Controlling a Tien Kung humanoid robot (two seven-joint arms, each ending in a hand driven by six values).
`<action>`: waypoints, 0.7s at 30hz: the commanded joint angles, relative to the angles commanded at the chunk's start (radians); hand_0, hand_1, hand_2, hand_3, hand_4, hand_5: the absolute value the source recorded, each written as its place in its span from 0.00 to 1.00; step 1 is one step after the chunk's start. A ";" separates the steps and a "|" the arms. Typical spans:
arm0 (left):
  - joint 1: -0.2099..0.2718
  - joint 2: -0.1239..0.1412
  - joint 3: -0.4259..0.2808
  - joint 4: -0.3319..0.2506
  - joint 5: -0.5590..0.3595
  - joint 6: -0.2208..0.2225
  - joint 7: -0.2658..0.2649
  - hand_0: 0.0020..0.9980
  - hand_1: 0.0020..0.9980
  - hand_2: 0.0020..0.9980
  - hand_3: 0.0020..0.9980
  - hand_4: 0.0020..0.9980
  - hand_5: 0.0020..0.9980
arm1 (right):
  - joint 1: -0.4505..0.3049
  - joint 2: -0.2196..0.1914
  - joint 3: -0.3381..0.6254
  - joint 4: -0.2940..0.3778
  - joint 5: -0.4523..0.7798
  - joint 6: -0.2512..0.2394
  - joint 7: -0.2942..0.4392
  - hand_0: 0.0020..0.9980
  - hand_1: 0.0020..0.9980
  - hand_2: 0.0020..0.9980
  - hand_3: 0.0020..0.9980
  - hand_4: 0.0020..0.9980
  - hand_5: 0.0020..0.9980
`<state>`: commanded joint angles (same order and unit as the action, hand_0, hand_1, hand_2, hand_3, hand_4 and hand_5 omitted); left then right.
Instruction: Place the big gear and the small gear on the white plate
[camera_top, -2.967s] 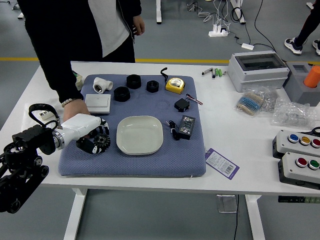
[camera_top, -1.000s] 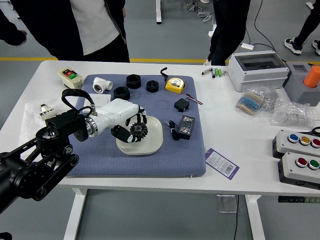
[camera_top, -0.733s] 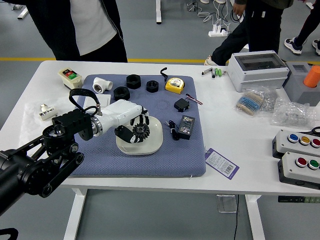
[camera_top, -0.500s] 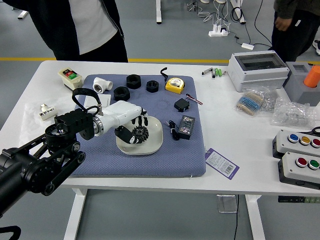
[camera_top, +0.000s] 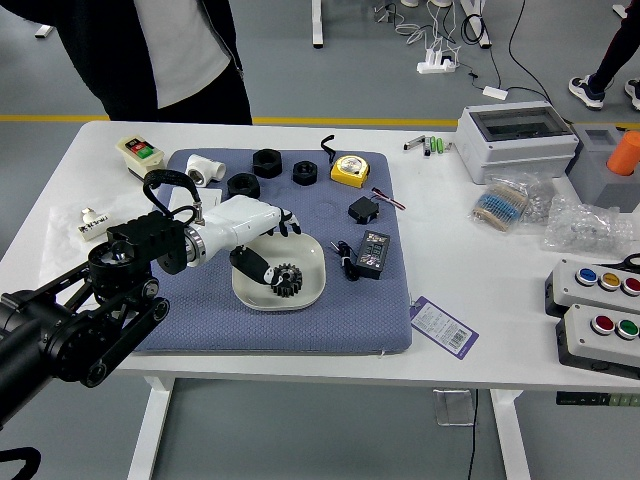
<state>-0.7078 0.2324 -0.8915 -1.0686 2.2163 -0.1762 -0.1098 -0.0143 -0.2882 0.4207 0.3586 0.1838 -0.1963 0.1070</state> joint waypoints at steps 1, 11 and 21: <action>-0.001 0.009 -0.009 -0.003 0.003 -0.001 0.000 0.45 0.61 0.69 0.76 1.00 0.42 | 0.000 0.000 0.001 0.000 0.000 0.000 0.000 0.72 0.72 0.75 0.60 0.88 0.73; -0.030 0.088 -0.045 0.073 0.053 -0.014 -0.010 0.46 0.61 0.69 0.76 1.00 0.43 | -0.004 -0.001 0.006 0.000 -0.003 0.002 0.000 0.72 0.72 0.75 0.60 0.88 0.73; -0.036 0.103 -0.040 0.162 0.053 -0.033 -0.014 0.45 0.60 0.67 0.71 1.00 0.30 | -0.010 0.001 0.003 -0.001 0.000 0.000 0.001 0.72 0.72 0.75 0.60 0.88 0.73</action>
<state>-0.7441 0.3351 -0.9317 -0.9066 2.2689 -0.2090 -0.1243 -0.0240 -0.2872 0.4240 0.3579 0.1841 -0.1964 0.1076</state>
